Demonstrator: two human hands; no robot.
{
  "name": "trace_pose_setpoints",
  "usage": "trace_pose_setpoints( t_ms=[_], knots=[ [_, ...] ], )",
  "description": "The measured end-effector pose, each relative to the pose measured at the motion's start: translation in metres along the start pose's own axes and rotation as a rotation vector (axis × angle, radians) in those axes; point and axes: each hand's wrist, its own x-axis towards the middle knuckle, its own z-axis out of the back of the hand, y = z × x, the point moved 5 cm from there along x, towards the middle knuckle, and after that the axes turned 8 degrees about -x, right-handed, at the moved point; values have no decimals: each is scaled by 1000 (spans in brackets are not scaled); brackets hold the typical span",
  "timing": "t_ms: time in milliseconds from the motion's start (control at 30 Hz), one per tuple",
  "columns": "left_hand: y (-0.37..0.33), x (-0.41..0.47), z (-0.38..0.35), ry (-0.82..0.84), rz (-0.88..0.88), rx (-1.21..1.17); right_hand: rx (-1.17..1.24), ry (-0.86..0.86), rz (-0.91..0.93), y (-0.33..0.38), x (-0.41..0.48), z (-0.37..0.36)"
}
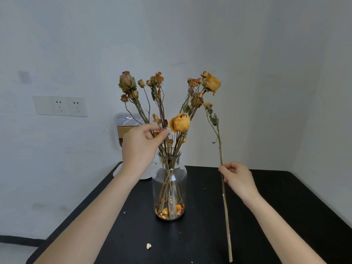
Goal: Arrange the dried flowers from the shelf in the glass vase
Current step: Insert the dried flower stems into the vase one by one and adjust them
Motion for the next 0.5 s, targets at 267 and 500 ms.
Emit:
trace_pose_setpoints(
  t_ms=[267,500],
  knots=[
    [12,-12,-7,-50,28,-59,8,20,13,6,0,-5],
    [35,-53,-7,-95,-5,-71,93,6,60,22,2,-2]
  ],
)
